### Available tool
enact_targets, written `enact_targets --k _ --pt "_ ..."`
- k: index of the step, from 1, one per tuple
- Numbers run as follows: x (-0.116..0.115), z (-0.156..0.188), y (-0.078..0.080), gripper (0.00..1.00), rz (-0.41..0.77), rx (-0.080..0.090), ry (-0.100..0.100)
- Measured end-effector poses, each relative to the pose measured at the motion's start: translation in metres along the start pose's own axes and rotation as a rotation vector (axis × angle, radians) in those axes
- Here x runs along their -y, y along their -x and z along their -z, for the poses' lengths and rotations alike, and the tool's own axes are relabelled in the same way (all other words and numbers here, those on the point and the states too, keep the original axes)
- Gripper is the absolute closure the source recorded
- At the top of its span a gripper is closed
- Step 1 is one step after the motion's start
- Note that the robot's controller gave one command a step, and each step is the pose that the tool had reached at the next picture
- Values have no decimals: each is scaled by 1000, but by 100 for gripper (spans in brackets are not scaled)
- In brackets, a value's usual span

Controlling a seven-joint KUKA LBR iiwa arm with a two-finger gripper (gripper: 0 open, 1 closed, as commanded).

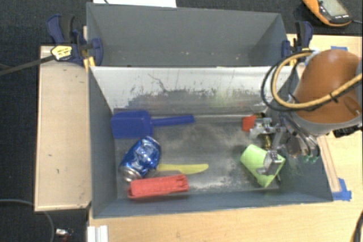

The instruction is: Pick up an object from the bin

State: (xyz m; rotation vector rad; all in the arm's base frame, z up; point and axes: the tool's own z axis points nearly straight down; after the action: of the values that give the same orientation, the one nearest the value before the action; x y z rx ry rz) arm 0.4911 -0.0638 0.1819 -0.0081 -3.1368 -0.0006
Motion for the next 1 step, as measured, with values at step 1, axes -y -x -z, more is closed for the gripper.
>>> enact_targets --k 1 --pt "0 3 2 0 3 7 -1"
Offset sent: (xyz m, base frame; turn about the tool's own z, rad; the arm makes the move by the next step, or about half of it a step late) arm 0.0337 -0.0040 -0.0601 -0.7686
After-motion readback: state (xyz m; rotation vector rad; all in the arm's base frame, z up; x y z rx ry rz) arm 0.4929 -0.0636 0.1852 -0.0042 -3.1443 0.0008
